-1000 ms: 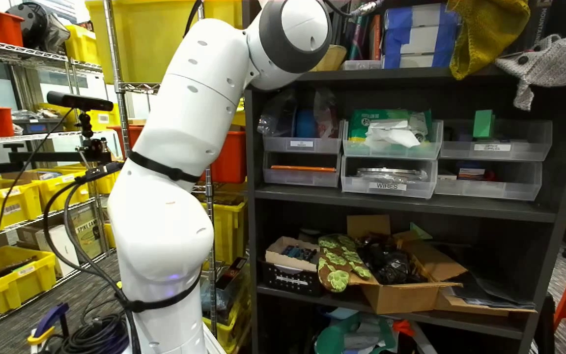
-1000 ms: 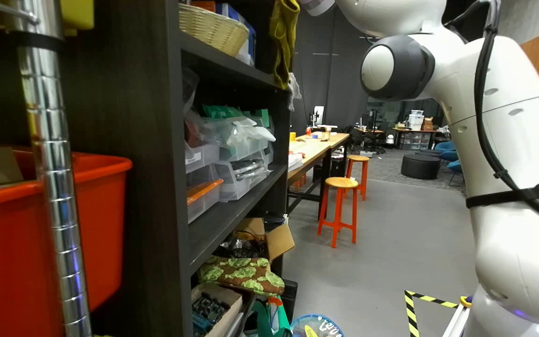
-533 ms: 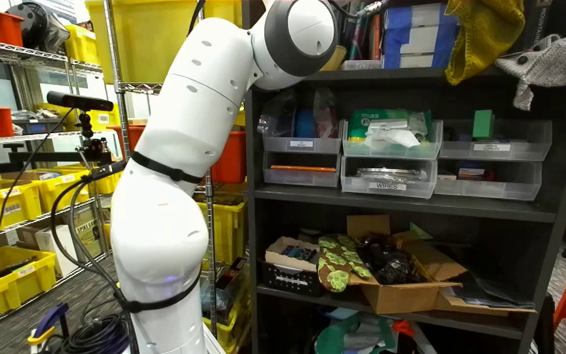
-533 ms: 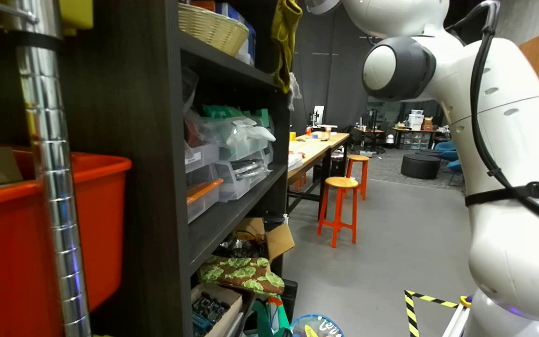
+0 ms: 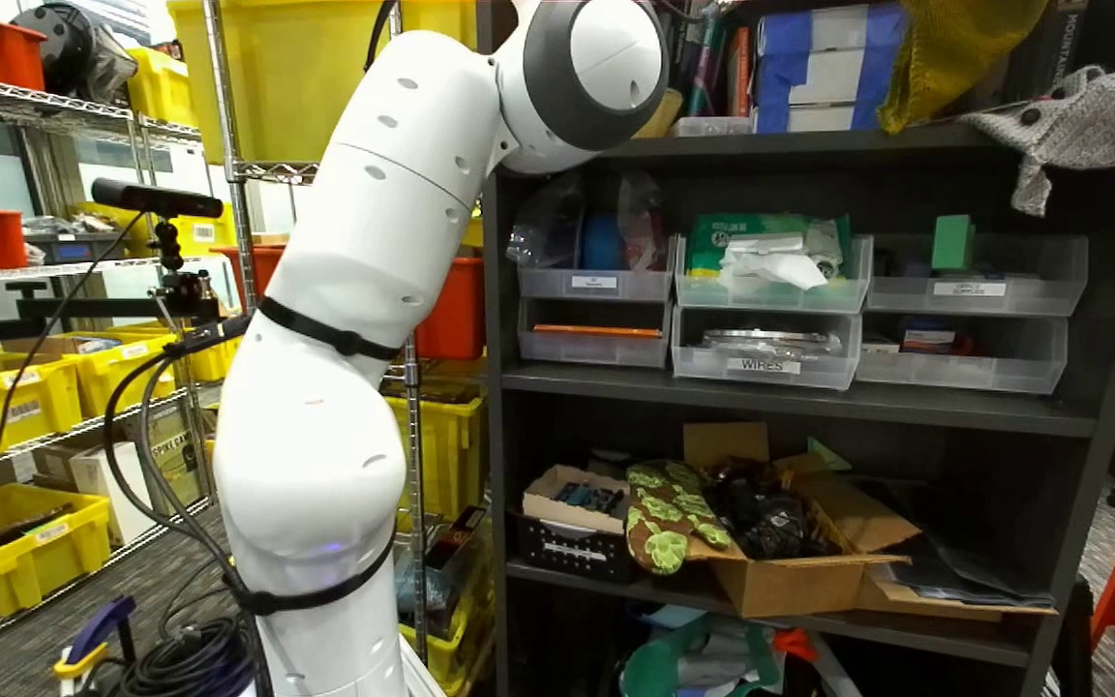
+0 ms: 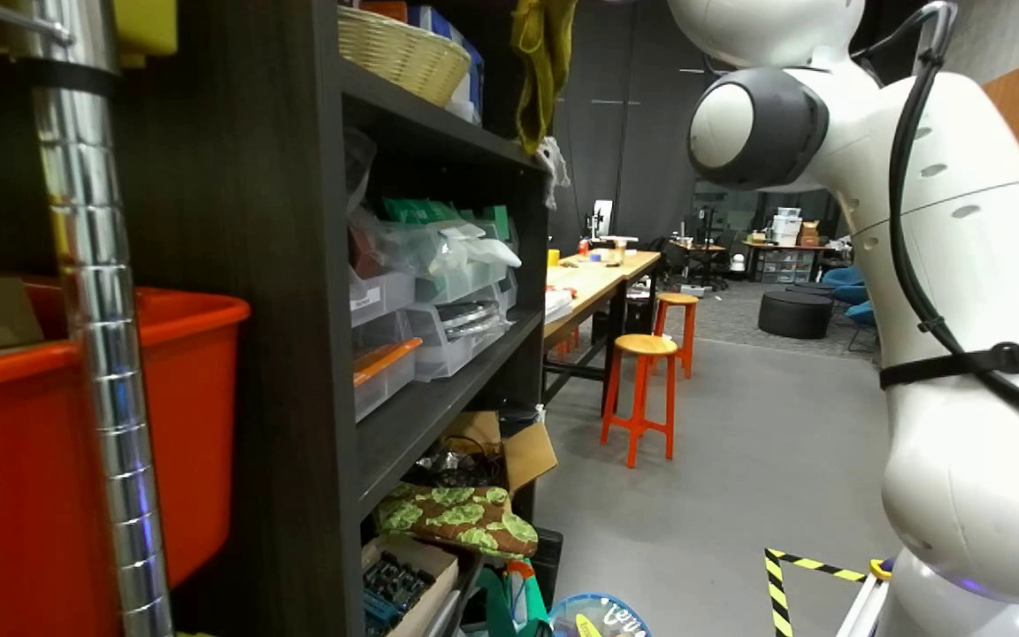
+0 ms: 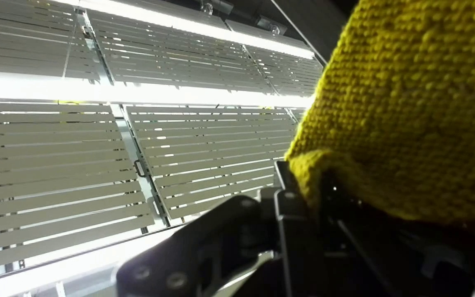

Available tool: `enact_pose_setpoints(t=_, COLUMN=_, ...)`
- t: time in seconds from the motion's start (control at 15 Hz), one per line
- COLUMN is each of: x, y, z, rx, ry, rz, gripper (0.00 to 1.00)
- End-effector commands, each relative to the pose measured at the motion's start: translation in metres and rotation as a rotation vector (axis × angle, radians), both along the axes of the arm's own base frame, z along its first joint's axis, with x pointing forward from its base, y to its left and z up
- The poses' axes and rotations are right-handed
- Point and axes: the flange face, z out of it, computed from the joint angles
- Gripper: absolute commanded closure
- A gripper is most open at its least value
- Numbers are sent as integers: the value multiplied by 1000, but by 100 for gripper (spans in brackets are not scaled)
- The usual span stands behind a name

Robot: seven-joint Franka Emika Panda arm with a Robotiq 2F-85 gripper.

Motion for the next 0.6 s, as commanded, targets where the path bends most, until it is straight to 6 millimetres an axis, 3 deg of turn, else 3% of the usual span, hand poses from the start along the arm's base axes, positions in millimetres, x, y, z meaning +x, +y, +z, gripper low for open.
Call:
enact_pose_setpoints(t=0.0, x=-7, y=11, z=10, rx=-7, ry=-41, rz=36, gripper=99)
enact_pose_setpoints(t=0.53, x=0, y=26, z=2, rx=27, ry=-120, rz=46, gripper=99)
